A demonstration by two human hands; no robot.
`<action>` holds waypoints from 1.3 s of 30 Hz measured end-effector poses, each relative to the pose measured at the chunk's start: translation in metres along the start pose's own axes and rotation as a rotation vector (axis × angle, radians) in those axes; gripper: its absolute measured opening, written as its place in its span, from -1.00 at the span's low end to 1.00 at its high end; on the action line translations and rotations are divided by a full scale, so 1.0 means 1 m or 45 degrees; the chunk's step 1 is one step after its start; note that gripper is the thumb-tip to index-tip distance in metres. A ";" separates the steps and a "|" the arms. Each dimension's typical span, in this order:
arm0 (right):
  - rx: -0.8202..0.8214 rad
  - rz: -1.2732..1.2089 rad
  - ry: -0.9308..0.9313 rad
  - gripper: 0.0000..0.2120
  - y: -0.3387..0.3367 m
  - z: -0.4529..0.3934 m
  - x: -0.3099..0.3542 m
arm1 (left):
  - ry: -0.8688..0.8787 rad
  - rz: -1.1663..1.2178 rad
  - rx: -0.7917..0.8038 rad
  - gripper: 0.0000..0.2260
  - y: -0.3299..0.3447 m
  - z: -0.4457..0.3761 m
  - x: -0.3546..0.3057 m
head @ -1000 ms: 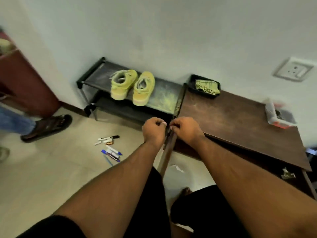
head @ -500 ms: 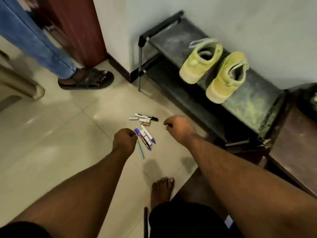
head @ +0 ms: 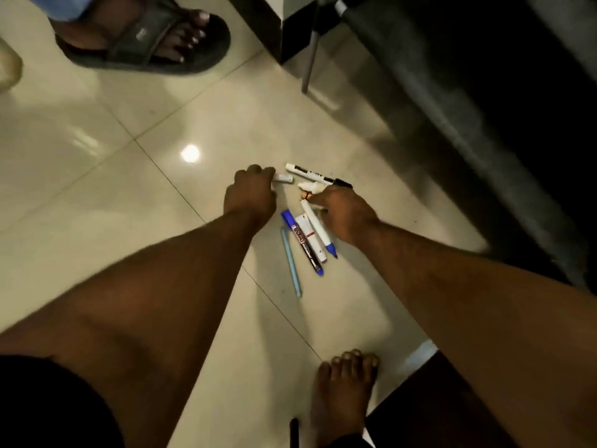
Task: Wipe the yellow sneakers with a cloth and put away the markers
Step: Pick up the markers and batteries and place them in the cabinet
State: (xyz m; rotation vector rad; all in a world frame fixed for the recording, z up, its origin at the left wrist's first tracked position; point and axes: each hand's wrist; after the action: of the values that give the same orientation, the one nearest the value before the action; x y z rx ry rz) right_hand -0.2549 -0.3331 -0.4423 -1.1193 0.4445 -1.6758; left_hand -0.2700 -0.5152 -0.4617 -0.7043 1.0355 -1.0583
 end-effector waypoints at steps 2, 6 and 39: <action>-0.015 0.187 0.017 -0.68 0.006 -0.014 -0.003 | 0.039 -0.080 -0.028 -0.62 0.006 -0.006 -0.001; -0.148 0.379 0.020 -0.69 0.008 -0.024 0.005 | 0.088 -0.128 -0.072 -0.74 0.011 -0.008 -0.005; -0.996 -1.404 0.716 -0.84 -0.195 0.405 0.055 | -0.127 1.387 0.587 -0.82 -0.222 0.299 -0.276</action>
State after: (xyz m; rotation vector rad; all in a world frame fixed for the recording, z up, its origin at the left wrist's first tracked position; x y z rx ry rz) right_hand -0.0233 -0.2144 -0.0719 -1.5827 1.0130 -2.9633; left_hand -0.1071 -0.3388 -0.0656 0.2130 0.8478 -0.2621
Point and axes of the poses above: each hand's wrist, its own z-axis away from the middle knuckle, its own y-axis out of the palm, x = y × z, and after that the axes turned 4 degrees about -x, right-handed
